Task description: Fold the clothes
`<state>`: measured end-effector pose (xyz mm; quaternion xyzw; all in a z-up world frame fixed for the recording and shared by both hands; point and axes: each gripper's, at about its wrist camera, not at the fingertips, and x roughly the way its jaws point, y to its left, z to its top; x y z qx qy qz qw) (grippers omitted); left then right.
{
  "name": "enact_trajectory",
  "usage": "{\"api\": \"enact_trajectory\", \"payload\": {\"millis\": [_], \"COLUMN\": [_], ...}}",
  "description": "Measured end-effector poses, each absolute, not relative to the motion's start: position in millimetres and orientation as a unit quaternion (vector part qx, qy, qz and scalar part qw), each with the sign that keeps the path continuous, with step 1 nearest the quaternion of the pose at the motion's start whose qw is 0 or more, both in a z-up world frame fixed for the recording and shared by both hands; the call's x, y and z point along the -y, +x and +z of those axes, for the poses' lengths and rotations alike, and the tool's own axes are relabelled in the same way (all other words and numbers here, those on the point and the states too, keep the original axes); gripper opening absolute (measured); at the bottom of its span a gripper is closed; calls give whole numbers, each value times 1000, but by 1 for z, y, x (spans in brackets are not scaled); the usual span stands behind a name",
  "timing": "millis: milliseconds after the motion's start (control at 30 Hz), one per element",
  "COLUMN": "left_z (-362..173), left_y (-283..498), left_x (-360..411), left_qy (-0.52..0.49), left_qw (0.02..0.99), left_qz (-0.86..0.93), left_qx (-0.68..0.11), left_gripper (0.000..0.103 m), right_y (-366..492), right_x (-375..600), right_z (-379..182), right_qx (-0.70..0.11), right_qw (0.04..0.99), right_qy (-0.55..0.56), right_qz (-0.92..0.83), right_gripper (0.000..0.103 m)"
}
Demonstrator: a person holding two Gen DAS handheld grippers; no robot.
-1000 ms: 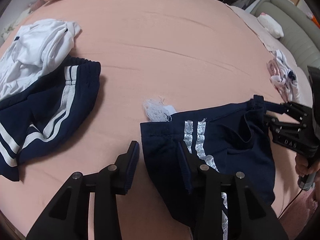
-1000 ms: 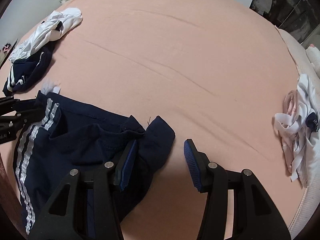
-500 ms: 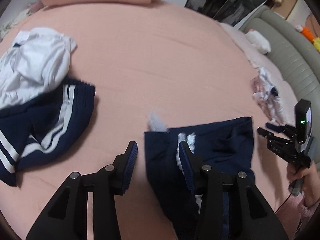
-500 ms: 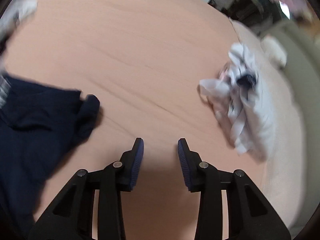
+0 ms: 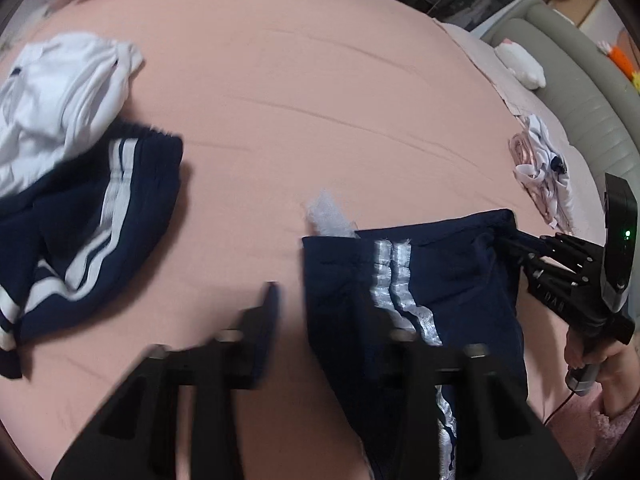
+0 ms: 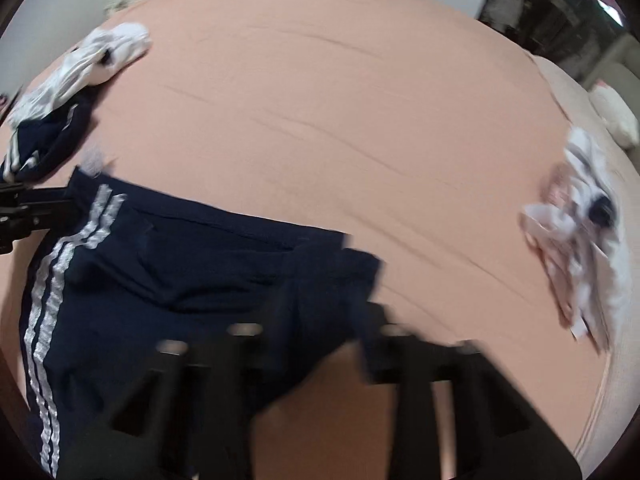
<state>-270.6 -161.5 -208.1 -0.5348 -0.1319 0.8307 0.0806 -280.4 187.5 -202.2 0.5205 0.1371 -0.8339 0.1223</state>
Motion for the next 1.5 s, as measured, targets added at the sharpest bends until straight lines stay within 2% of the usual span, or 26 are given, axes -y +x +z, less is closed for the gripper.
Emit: {"api": "enact_trajectory", "payload": {"millis": [67, 167, 200, 233, 300, 367, 400, 467, 633, 700, 733, 800, 967, 1033, 1067, 1267, 1367, 1500], "left_z": [-199, -196, -198, -199, -202, -200, -200, -199, -203, -210, -212, -210, -214, -212, -209, -197, -211, -207], "left_y": [-270, -274, -276, -278, -282, -281, -285, -287, -305, -312, -315, -314, -321, -321, -322, -320, -321, -322], "left_x": [163, 160, 160, 159, 159, 150, 141, 132, 108, 106, 106, 119, 136, 142, 141, 115, 104, 122], "left_qy": [-519, -506, -510, -513, -518, -508, -506, -504, -491, -492, -491, -477, -482, -483, -478, -469, -485, -480], "left_qw": [74, 41, 47, 54, 68, 84, 93, 108, 125, 107, 99, 95, 86, 98, 103, 147, 121, 78], "left_qz": [842, 855, 850, 845, 835, 840, 842, 842, 857, 861, 863, 867, 859, 851, 852, 861, 862, 867], "left_qx": [127, 107, 124, 140, 171, 170, 165, 160, 95, 70, 64, 108, 150, 181, 184, 131, 85, 109], "left_gripper": [18, 18, 20, 22, 37, 47, 49, 49, 48, 26, 25, 19, 22, 28, 33, 34, 34, 33], "right_y": [-282, -288, -289, -290, -292, -290, -289, -292, -312, -316, -331, -353, -358, -355, -353, -343, -350, -358], "right_x": [-205, -228, -233, -239, -247, -251, -253, -263, -267, -262, -246, -226, -229, -237, -236, -226, -209, -204], "right_z": [-199, -196, -196, -195, -192, -184, -180, -182, -192, -192, -191, -187, -191, -185, -182, -160, -175, -176], "right_qx": [-113, -93, -86, -68, -28, 0, 6, 0, -7, -27, -31, -25, 48, 85, 79, 35, -15, -38], "right_qw": [104, 74, 65, 68, 80, 87, 85, 65, 61, 65, 62, 53, 20, 18, 31, 111, 109, 96], "right_qy": [521, 526, 528, 535, 546, 535, 528, 532, 544, 537, 534, 530, 515, 502, 501, 501, 524, 527], "right_qz": [-840, -842, -842, -839, -834, -840, -845, -844, -837, -841, -843, -846, -856, -861, -861, -858, -844, -844], "right_gripper": [12, 12, 12, 17, 33, 38, 39, 48, 48, 48, 48, 48, 48, 48, 48, 48, 47, 46]}}
